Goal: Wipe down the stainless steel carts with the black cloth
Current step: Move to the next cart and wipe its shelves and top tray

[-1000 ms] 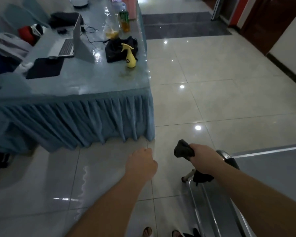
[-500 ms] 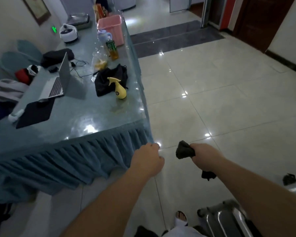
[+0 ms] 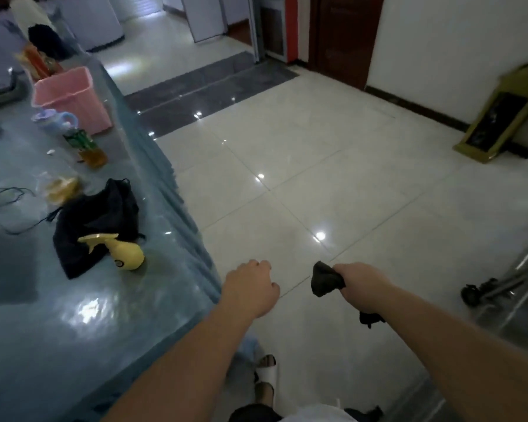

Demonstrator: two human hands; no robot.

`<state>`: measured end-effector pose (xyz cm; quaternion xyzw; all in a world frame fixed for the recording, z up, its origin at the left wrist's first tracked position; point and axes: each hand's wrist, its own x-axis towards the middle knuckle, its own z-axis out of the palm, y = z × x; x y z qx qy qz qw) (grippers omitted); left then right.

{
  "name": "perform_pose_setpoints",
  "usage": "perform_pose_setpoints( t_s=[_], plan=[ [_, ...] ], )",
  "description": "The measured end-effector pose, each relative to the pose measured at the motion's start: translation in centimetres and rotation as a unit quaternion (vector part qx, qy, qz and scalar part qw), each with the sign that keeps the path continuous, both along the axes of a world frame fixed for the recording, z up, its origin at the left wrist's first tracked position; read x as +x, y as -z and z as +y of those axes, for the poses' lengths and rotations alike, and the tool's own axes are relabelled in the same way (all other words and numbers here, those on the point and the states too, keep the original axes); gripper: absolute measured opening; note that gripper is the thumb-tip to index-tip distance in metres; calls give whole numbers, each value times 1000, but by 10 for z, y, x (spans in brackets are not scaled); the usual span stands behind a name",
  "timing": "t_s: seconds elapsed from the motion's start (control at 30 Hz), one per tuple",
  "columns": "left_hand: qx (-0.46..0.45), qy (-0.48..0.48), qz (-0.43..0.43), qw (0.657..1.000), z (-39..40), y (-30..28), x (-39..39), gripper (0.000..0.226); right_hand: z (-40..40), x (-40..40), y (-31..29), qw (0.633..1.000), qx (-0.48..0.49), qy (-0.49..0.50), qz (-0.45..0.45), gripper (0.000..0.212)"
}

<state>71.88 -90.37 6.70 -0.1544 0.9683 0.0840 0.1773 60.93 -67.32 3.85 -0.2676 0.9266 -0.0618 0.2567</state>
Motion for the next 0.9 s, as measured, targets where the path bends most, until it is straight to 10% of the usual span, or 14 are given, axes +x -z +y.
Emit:
perform_pose_setpoints(
  t_s=[0.3,0.9],
  plan=[
    [-9,194,-56,979,-24,11,-179,52,15,-53,1,977,-11,199,-72,21],
    [-12,416,-56,908,202,12,-477,56,218,-244,16,896,34,436,-83,26]
  ],
)
